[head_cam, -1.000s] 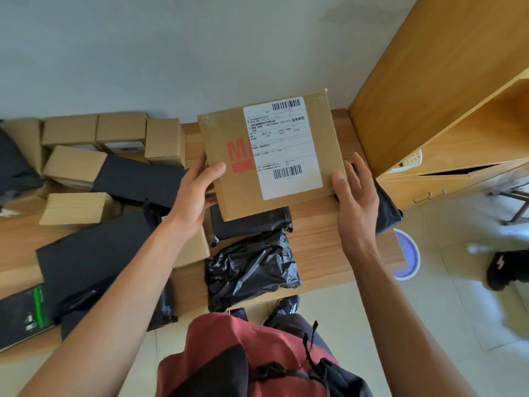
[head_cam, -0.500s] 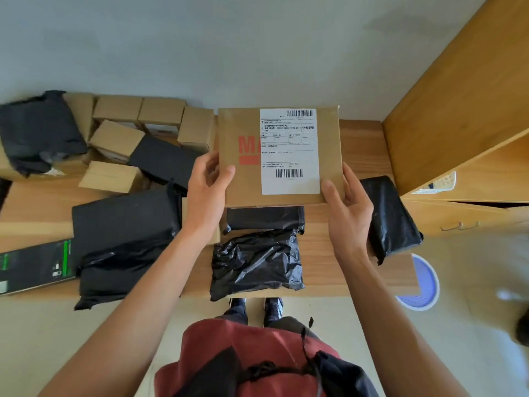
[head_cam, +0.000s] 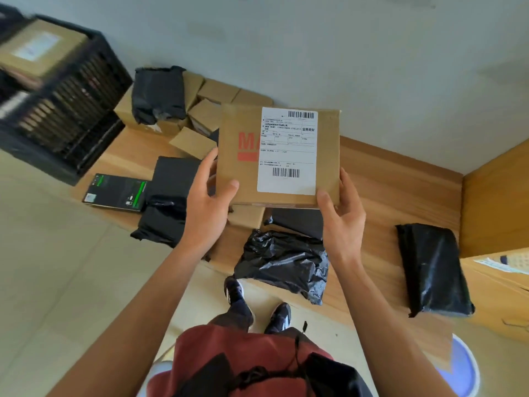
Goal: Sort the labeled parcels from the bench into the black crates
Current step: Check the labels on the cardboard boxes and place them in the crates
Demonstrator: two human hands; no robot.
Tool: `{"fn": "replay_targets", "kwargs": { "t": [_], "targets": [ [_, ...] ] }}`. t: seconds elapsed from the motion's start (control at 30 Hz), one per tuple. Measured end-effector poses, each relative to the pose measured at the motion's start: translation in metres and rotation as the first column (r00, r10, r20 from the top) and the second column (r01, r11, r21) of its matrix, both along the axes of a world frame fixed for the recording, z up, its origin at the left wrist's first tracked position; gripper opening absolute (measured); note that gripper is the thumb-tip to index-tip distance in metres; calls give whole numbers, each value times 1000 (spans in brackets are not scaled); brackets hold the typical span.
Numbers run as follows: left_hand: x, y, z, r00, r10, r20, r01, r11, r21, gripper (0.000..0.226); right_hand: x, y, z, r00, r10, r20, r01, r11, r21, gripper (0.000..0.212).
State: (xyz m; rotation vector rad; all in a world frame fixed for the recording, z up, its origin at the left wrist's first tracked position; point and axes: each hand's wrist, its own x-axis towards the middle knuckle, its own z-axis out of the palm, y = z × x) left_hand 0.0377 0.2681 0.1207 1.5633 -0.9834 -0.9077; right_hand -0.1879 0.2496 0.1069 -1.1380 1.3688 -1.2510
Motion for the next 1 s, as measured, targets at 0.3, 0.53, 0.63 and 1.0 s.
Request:
{"fn": "replay_targets", "kwargs": {
  "t": [0.3,0.53,0.63,1.0],
  "targets": [
    [68,45,6,973,233,5,-233,972,-19,64,77,-6,-1,973,228,-42,-229,973,-18,62],
    [152,72,6,917,399,6,-399,916,-31,64,178,-9,4,920,380,-100,-384,923,-20,61],
    [204,84,1,892,452,14,-451,892,-46,64,231,-5,6,898,421,-127,-427,904,-20,62],
    [380,132,2,821,570,-8,-570,819,-66,62,424,14,15,833,540,-123,-548,835,-44,61]
  ]
}}
